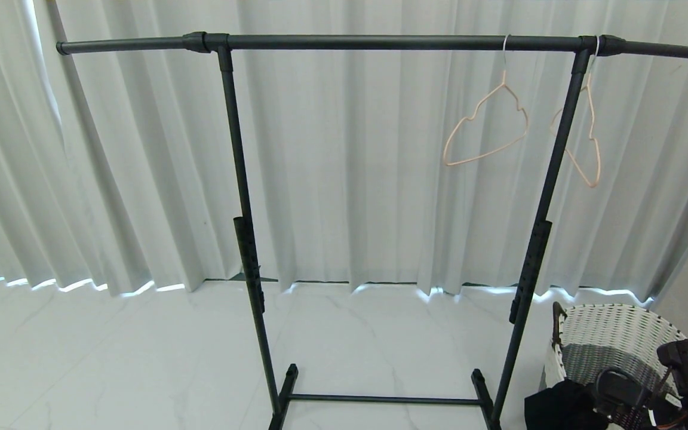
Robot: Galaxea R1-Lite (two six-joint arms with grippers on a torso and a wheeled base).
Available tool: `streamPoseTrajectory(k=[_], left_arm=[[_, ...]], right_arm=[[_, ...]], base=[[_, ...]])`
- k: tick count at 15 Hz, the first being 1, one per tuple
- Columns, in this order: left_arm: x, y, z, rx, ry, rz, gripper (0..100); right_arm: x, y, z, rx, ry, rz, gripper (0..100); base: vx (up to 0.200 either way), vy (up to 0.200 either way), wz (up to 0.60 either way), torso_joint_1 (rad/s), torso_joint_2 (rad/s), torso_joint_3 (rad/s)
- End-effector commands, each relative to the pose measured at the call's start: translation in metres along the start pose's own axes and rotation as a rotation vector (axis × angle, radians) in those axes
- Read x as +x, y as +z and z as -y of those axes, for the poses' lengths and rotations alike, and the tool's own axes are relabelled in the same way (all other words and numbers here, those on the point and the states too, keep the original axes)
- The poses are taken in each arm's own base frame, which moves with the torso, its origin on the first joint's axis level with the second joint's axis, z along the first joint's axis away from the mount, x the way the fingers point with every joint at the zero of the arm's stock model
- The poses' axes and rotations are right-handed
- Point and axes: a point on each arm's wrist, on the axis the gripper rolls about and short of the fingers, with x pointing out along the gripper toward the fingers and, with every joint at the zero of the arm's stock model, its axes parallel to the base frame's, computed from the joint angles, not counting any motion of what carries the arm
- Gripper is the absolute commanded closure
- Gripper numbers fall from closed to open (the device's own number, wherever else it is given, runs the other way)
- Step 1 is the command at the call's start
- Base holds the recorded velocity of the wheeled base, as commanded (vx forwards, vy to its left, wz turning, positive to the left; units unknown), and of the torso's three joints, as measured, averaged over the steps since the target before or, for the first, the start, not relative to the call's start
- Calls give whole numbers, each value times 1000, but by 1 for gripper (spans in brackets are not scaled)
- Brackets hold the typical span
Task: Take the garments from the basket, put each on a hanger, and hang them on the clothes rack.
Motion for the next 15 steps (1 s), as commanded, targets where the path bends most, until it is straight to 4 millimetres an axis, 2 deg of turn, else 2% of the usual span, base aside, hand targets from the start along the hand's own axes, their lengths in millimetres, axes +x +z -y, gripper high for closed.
streamPoseTrajectory(k=[1, 6, 9, 11, 15], left_arm=[[0, 0, 0, 0, 0, 0, 0], [0, 0, 0, -1, 0, 0, 0], [0, 0, 0, -1, 0, 0, 0], [0, 0, 0, -1, 0, 0, 0], [0, 0, 0, -1, 0, 0, 0]], right_arm=[[-6, -3, -3, 0, -7, 9, 100], [-48, -21, -20, 69, -79, 70, 100], [-77, -21, -19, 122, -143, 137, 100], [-115, -13, -6, 139, -171, 172, 100], [-211, -3, 14, 232, -115, 191, 100]], base=[[0, 0, 0, 0, 0, 0], [0, 0, 0, 0, 0, 0], [0, 0, 0, 0, 0, 0], [0, 0, 0, 0, 0, 0], [0, 0, 0, 0, 0, 0]])
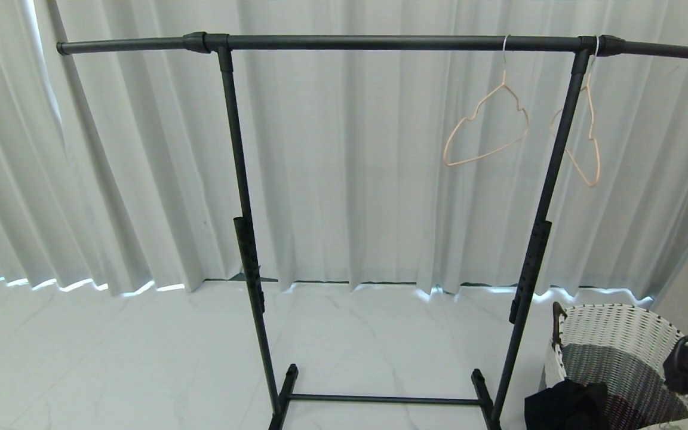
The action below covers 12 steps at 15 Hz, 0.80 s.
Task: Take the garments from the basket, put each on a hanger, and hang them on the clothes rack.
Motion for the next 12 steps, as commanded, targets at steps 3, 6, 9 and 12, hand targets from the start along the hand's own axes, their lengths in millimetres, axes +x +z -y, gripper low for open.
streamPoseTrajectory(k=[3, 6, 9, 12], left_arm=[[0, 0, 0, 0, 0, 0, 0], [0, 0, 0, 0, 0, 0, 0], [0, 0, 0, 0, 0, 0, 0], [0, 0, 0, 0, 0, 0, 0]], right_arm=[[-118, 18, 18, 80, -61, 190, 100], [-140, 28, 23, 52, -45, 213, 100], [-143, 38, 20, -9, -18, 249, 100], [-148, 62, 20, -43, 29, 297, 100]], base=[[-67, 0, 0, 2, 1, -1], [-200, 0, 0, 2, 4, 4], [-200, 0, 0, 2, -1, 5], [-200, 0, 0, 2, 4, 2]])
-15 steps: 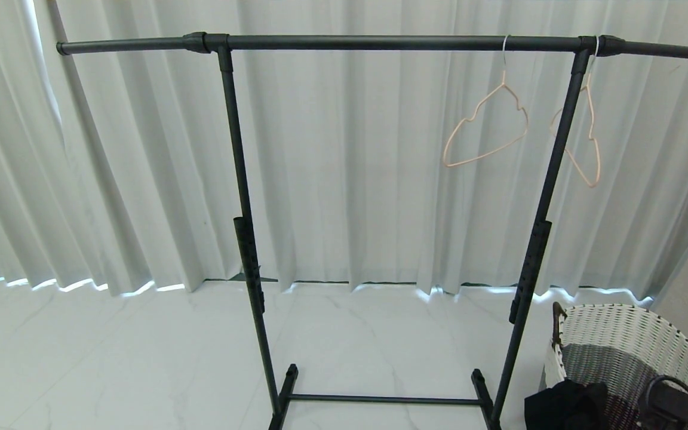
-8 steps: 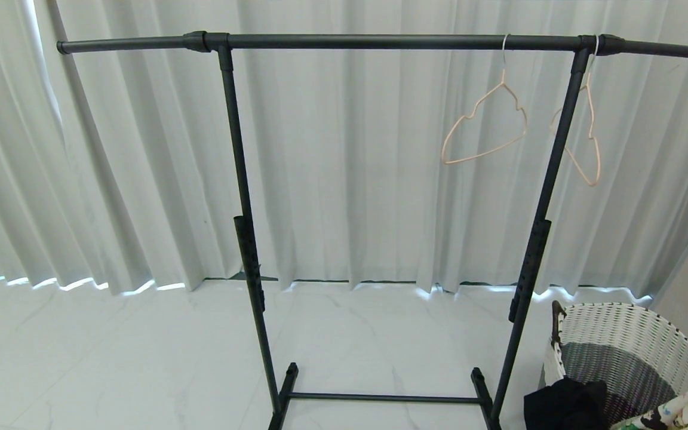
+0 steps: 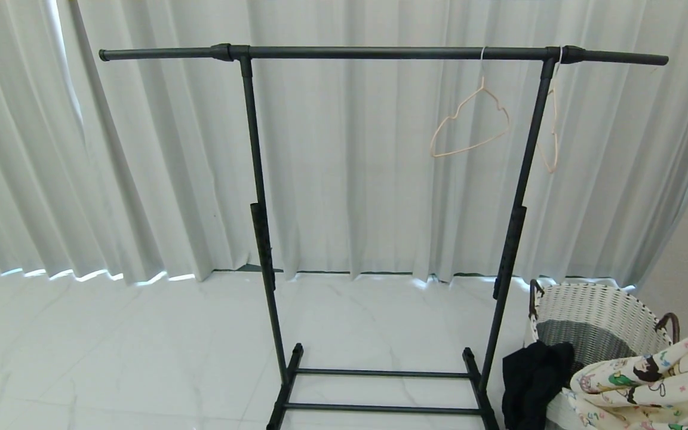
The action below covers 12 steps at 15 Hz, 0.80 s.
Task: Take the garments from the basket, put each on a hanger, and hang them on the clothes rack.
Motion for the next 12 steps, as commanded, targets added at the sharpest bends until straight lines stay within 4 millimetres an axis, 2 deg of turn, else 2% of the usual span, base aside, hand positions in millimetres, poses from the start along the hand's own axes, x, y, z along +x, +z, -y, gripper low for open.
streamPoseTrajectory(k=[1, 3, 7, 12], left_arm=[[0, 0, 0, 3, -1, 0, 0], [0, 0, 0, 4, 0, 0, 0], [0, 0, 0, 4, -1, 0, 0], [0, 0, 0, -20, -6, 3, 0]], right_arm=[[6, 22, 1, -29, 50, 20, 100], [8, 40, -3, -44, 104, 37, 100], [14, 90, -26, -17, 258, 111, 100], [59, 131, -51, -49, 333, 92, 100]], base=[[0, 0, 0, 0, 0, 0], [0, 0, 0, 0, 0, 0], [0, 0, 0, 0, 0, 0], [0, 0, 0, 0, 0, 0]])
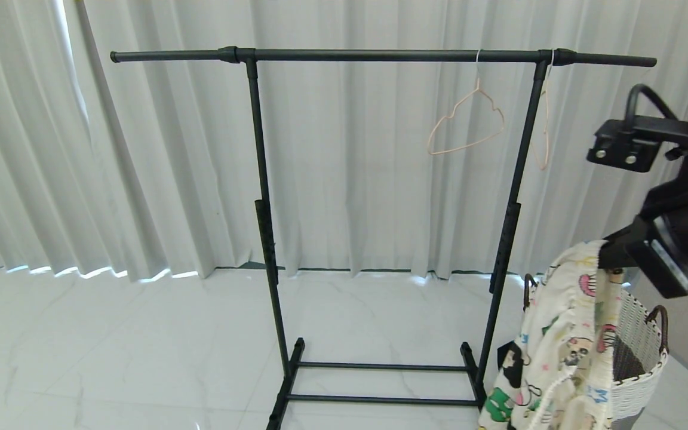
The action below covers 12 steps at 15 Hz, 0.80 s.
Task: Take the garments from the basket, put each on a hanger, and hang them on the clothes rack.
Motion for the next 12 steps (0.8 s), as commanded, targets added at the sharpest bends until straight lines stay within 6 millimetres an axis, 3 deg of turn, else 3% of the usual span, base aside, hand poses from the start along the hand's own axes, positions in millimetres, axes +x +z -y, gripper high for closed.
streamPoseTrajectory(k=[1, 2, 3, 4, 6, 7, 8, 9, 12], left_arm=[[-3, 10, -1, -3, -8, 37, 0], [-6, 25, -1, -12, -36, 76, 0], [-5, 63, -4, -54, -110, 92, 0], [6, 103, -8, -63, -134, 76, 0], [45, 155, -12, -70, -210, -4, 0], [47, 156, -12, -70, -215, -8, 0], [89, 182, -6, -70, -376, -83, 0], [109, 190, 5, -65, -480, -121, 0], [158, 183, 41, -39, -637, -286, 0]], right_arm=[[38, 12, -7, -8, 45, -63, 100], [44, 14, -9, -1, 53, -67, 100], [53, 18, -16, 17, 67, -69, 100], [59, 20, -21, 33, 59, -81, 100], [65, 21, -24, 55, -4, -102, 100], [65, 21, -25, 57, -4, -102, 100], [68, 27, -33, 96, 1, -65, 100], [68, 31, -38, 115, 6, -27, 100], [74, 38, -48, 144, -14, 15, 100]], base=[[0, 0, 0, 0, 0, 0], [0, 0, 0, 0, 0, 0], [0, 0, 0, 0, 0, 0], [0, 0, 0, 0, 0, 0], [0, 0, 0, 0, 0, 0], [0, 0, 0, 0, 0, 0], [0, 0, 0, 0, 0, 0], [0, 0, 0, 0, 0, 0], [0, 0, 0, 0, 0, 0]])
